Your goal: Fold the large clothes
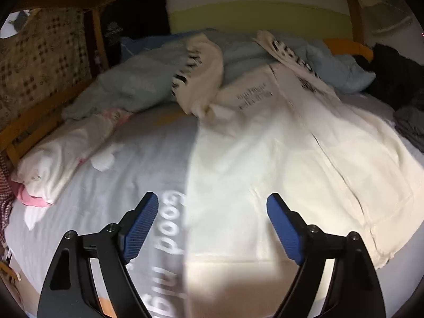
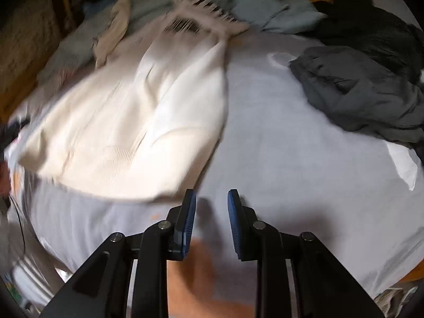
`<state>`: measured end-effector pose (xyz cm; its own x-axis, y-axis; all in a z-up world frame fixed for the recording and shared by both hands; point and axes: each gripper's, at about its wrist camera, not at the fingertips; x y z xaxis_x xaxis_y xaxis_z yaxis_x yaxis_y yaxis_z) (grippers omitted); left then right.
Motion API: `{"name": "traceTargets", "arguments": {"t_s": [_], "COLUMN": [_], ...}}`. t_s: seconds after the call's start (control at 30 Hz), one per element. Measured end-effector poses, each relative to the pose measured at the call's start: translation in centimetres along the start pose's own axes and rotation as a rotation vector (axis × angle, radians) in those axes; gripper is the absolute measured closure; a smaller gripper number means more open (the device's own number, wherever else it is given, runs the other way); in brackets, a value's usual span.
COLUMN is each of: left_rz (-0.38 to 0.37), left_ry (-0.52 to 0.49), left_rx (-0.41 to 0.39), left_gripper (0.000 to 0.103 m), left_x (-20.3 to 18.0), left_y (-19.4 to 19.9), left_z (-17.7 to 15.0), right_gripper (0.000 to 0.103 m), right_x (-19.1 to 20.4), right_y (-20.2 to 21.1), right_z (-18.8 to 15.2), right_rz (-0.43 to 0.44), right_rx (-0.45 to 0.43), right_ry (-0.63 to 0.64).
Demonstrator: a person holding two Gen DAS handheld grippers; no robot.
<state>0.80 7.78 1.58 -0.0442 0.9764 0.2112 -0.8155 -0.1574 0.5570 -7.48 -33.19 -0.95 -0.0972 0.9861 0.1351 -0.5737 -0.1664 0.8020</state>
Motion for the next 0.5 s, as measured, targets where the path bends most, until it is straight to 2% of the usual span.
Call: {"name": "traceTargets", "arguments": {"t_s": [0.07,0.1,0.17,0.27,0.33,0.4,0.47,0.5], "left_rz": [0.002,0.016,0.014,0.030,0.035,0.039,0.049,0.060], "left_ry": [-0.033,-0.048,-0.078,-0.084,-0.072,-0.050,-0.047,-0.053], "left_rx": [0.036,0.046,0.067,0.064,0.070,0.065,0.049,0.041], "left_gripper": [0.019,0.019,0.019,0.016,0.015,0.015,0.015,0.015], "left_x": [-1.0,-1.3,-1.8,-1.9,-1.9,-1.8,-1.8,-1.8], "left_y": [-1.0,-1.3,-1.8,-2.1,-2.5,-2.6,-2.3,-2.1], "left_z": [-1.0,-1.6,-2.3,-2.9,-3.2,-3.1,-3.0,-3.0], "right_gripper": [0.075,0.075,0.074,0.074,0.074,0.071,0.059,0.058], "right_x": [1.2,2.0,3.0,3.5,3.5,2.7,0.9,0.2], "right_y": [0.5,0.3,-0.7,-1.4,-1.0,0.3,1.3,1.2], "right_z": [-0.5,-0.4,-0.3,-0.3,-0.2,0.7,1.7,2.1], "right_rz": [-0.024,-0.013,-0.021,0.012,-0.032,-0.107,-0.072,-0.052], "right_rx": [-0.082,-0.088,-0.045,-0.013,-0.070,-0.201,-0.287,-0.295], "right_ry": [0.001,0.023,0.083,0.095,0.085,0.029,-0.077,-0.108]}}
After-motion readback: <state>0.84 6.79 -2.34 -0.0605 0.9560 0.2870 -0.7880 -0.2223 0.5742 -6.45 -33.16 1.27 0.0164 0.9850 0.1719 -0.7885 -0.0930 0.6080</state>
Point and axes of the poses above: each gripper's, at about its wrist camera, not at the fingertips, and y roughly against the way its jaws point, x to its left, z to its top, and after that the axes turned 6 degrees about z, right-handed
